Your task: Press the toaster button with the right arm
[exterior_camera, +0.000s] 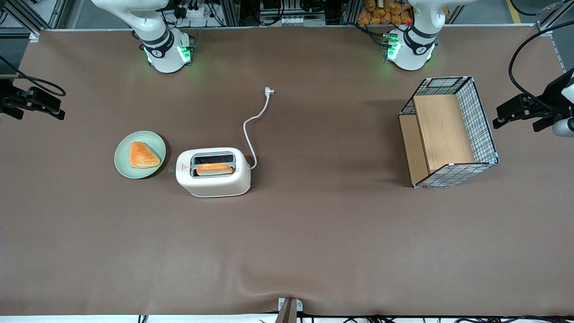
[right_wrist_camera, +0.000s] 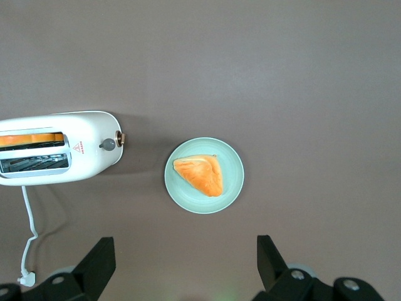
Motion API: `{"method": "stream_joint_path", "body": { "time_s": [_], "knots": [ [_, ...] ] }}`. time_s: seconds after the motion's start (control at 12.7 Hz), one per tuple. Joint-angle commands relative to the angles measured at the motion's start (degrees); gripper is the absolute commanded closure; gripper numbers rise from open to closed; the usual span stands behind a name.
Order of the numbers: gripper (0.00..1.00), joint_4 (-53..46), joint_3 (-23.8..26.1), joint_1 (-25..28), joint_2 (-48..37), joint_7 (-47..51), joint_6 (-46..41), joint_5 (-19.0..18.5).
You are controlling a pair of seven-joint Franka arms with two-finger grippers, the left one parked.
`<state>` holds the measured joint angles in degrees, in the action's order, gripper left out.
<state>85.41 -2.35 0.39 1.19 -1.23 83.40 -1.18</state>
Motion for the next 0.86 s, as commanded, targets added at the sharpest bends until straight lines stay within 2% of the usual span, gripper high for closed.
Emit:
{"method": "stream_joint_path", "body": {
  "time_s": [0.0, 0.63, 0.79],
  "knots": [
    [0.00, -1.30, -0.11, -0.29, 0.57, 0.18, -0.87, 2.47],
    [0.00, 0.70, -0.29, -1.09, 1.36, -0.78, -1.92, 1.97],
    [0.00, 0.81, -0.20, -0.92, 1.36, -0.62, -1.49, -0.65]
  ]
}}
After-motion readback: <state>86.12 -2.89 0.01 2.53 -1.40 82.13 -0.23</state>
